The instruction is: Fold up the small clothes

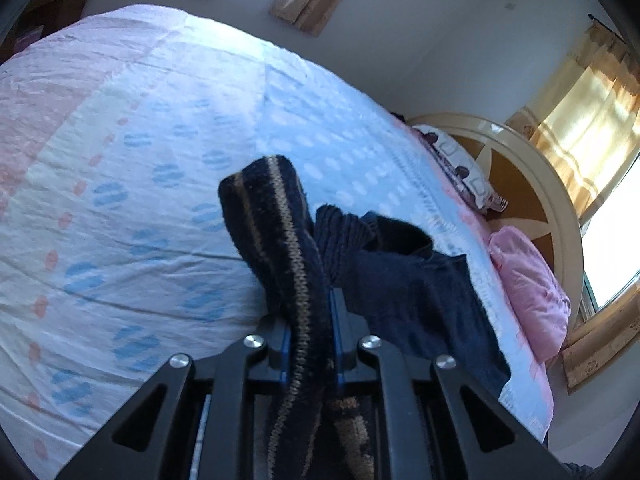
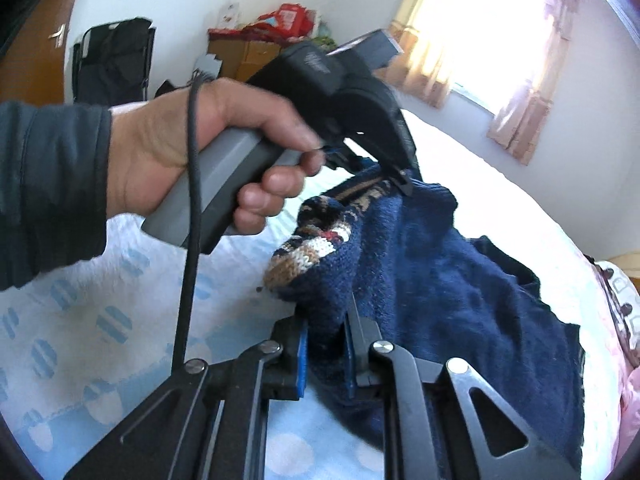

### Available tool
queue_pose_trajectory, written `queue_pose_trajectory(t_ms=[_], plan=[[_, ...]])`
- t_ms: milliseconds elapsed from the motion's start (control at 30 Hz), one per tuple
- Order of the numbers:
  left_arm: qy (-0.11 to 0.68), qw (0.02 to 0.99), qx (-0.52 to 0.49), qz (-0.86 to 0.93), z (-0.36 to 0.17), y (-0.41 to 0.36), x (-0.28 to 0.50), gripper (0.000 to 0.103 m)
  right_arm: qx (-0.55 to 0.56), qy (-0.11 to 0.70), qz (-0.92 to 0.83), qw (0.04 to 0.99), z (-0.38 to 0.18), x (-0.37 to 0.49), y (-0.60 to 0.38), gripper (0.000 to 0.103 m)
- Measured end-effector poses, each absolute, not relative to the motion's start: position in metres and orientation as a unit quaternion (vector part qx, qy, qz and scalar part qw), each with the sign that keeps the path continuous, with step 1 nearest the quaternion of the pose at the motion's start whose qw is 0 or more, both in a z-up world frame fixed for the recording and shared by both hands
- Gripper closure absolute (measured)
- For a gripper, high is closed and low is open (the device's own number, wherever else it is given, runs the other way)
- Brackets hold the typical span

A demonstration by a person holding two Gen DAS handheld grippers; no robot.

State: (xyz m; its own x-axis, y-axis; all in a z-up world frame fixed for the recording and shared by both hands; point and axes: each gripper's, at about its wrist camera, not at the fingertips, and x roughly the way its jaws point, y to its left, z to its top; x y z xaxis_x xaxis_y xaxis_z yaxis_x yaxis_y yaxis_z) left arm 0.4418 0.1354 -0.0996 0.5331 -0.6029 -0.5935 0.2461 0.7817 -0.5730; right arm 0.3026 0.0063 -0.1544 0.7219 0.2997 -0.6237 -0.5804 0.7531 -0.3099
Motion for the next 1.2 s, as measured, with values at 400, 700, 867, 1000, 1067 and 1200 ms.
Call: queue_pose_trajectory(t_ms=[400,700,867,1000,1067,1200], plan=[[0.385,0.848,-0.246,-0.269,-0.064,0.094,0.44,0.088,-0.166,0.275,0.213,0.923,-0.123,0.305,-0.062,0.091],[0.361,0.857,-0.238,-0.28,-0.037,0.04,0.442,0.088,-0.092,0.266,0.188,0.941,-0.107,0.306,-0.132,0.091],[0.358,0.856,-0.232,-0.294,-0.028,0.006,0.445,0.088,-0.056,0.26,0.17,0.949,-0.098,0.305,-0.172,0.091],[0.361,0.853,-0.226,-0.302,-0.024,-0.024,0.449,0.088,-0.035,0.261,0.154,0.952,-0.097,0.307,-0.203,0.091],[0.366,0.85,-0.225,-0.304,-0.025,-0.037,0.451,0.088,-0.018,0.265,0.144,0.953,-0.1,0.309,-0.22,0.091],[0.377,0.843,-0.216,-0.316,-0.028,-0.07,0.458,0.088,0.016,0.276,0.128,0.953,-0.103,0.309,-0.253,0.092]])
